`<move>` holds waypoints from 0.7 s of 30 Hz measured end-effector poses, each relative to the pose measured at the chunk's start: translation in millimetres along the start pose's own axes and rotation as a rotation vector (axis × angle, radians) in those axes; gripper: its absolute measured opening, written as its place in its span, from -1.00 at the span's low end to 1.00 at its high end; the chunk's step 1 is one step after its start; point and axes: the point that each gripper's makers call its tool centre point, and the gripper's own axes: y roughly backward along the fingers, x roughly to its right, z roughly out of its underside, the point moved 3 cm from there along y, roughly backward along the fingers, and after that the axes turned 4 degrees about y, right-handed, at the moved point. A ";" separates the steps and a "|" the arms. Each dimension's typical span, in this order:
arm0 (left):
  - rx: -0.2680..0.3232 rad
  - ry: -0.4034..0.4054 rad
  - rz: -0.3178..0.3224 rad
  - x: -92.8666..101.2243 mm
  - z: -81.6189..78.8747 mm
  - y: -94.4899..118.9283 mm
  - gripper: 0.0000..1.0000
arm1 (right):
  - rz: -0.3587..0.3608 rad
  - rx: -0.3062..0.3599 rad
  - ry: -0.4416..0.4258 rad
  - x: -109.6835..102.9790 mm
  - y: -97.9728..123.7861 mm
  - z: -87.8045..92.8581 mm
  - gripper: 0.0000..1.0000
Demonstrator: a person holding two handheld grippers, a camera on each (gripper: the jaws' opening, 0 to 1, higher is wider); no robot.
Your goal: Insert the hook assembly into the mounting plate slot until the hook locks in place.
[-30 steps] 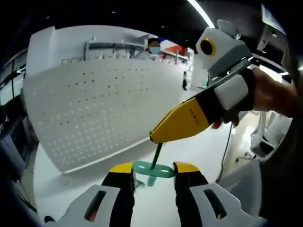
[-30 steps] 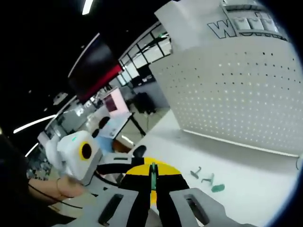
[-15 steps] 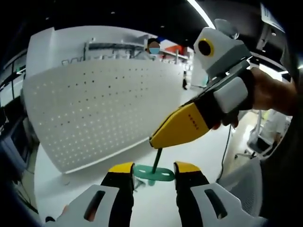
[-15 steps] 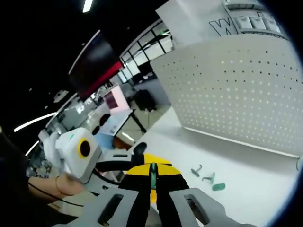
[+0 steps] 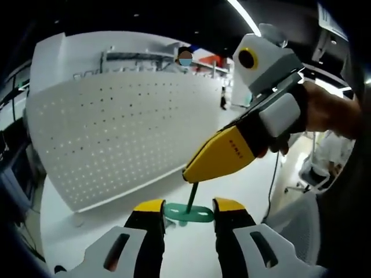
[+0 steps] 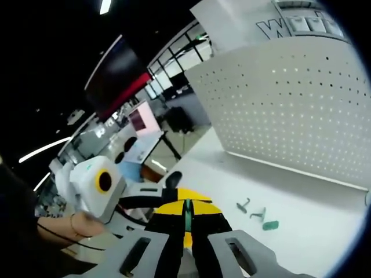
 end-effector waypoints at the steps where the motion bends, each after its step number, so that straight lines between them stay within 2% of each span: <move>1: 0.001 -0.006 0.000 0.3 -0.2 0.5 -0.34 | -0.002 -0.001 -0.002 -0.1 0.2 0.0 -0.99; 6: -0.004 -0.021 -0.002 -0.7 -0.7 1.9 -0.35 | -0.010 -0.006 -0.002 0.4 0.1 -0.4 -0.98; 21: -0.020 -0.033 0.007 3.1 1.3 2.8 -0.37 | -0.031 -0.027 0.077 -0.4 2.6 3.5 -0.97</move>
